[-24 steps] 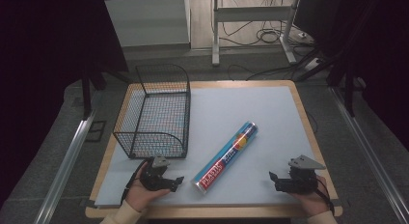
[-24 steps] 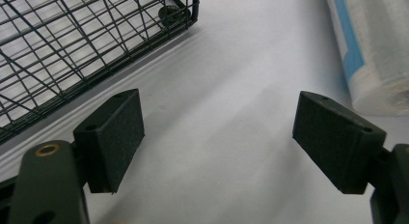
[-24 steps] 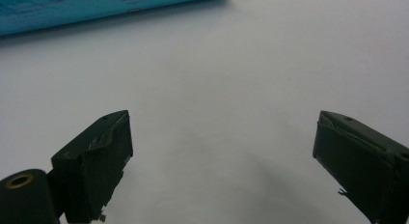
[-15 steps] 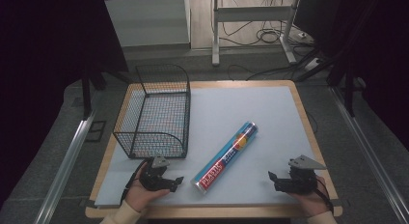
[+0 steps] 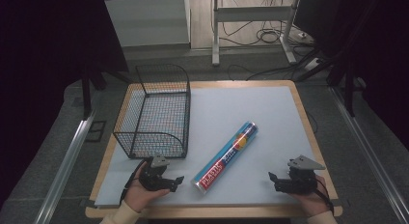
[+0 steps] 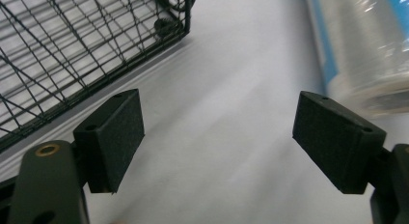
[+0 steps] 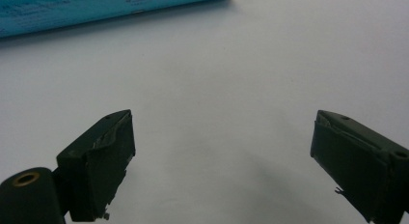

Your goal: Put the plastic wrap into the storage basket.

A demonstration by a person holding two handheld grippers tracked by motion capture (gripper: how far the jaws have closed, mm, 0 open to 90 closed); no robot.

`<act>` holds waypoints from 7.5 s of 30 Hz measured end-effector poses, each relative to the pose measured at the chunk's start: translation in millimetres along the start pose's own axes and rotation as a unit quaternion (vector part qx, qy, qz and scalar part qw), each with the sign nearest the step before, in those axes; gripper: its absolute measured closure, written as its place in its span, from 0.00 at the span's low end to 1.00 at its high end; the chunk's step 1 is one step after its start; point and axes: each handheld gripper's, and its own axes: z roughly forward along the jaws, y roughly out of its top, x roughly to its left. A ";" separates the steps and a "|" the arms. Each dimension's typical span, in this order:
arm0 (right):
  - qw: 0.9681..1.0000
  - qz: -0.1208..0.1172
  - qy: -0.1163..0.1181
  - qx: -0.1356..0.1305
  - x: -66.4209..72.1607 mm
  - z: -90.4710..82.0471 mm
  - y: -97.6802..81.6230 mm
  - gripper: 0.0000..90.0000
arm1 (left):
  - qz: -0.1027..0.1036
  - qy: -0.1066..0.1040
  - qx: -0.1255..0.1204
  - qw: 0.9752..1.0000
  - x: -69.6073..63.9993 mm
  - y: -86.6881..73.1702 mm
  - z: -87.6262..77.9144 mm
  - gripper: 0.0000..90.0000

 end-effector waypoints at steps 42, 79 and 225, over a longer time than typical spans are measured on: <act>1.000 -0.006 -0.002 -0.006 0.7 -3.6 0.7 0.10 | 0.029 -0.026 -0.009 0.999 -36.4 54.0 -27.5 0.21; 1.000 -0.012 -0.001 -0.011 1.9 -4.5 0.7 0.11 | 0.060 -0.037 0.009 0.997 -52.6 91.6 -7.9 0.20; 1.000 -0.013 -0.007 -0.009 -1.7 -6.0 1.7 0.13 | 0.066 -0.061 0.119 0.989 -64.9 218.6 50.5 0.35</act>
